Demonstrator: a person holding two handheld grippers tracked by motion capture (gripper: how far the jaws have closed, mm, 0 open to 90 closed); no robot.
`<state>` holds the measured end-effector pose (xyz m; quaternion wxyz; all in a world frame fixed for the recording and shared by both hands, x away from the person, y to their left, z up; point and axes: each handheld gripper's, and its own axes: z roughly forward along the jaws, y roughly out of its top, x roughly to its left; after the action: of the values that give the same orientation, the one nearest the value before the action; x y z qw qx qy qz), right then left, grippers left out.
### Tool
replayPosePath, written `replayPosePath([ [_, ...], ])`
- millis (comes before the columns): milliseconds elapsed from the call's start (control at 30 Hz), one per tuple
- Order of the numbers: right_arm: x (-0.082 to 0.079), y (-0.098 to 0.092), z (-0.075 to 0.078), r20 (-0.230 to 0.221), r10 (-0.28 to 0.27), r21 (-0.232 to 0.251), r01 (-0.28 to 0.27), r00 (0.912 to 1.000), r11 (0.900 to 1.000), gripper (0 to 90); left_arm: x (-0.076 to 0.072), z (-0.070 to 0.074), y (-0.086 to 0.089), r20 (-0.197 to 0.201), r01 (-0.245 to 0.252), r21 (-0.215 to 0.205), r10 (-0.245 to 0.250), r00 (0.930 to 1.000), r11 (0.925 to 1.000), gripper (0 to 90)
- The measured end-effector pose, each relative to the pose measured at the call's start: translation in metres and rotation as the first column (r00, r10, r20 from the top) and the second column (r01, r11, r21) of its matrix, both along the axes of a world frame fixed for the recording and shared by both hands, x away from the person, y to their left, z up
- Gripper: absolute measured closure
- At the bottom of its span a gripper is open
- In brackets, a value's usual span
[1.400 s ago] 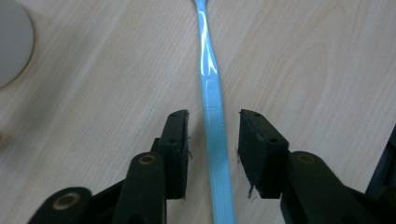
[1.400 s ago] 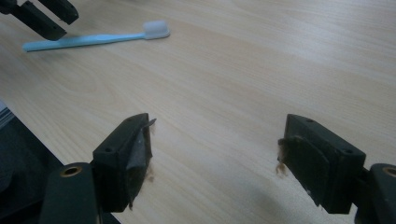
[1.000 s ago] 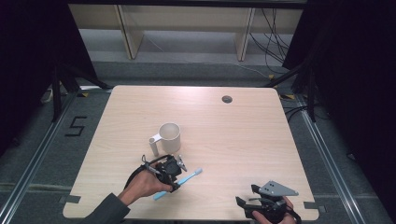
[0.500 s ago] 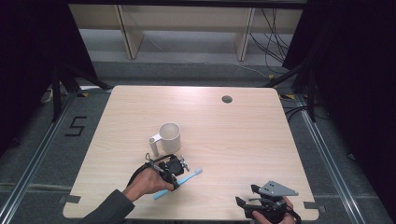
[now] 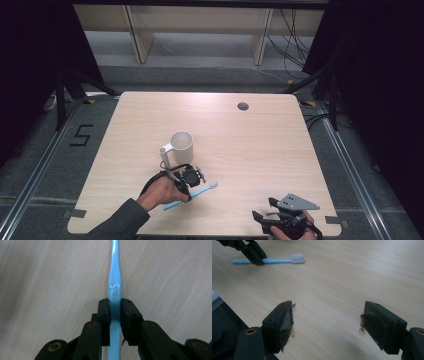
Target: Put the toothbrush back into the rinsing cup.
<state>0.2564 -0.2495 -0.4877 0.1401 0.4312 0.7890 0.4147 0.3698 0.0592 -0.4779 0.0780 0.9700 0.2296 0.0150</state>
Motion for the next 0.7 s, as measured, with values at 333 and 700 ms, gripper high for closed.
replayPosePath([
  [333,-0.002,0.002,0.001,-0.018,-0.009,0.017,0.010,0.9998,1.000,25.6,0.004,0.000,-0.009,-0.030,-0.009,0.055,0.011,0.9995,0.9985,76.8],
  [700,0.000,-0.001,0.001,0.006,0.002,0.005,-0.002,1.0000,1.000,25.6,0.003,0.001,-0.009,-0.019,0.053,0.057,-0.052,0.9985,0.9969,78.5],
])
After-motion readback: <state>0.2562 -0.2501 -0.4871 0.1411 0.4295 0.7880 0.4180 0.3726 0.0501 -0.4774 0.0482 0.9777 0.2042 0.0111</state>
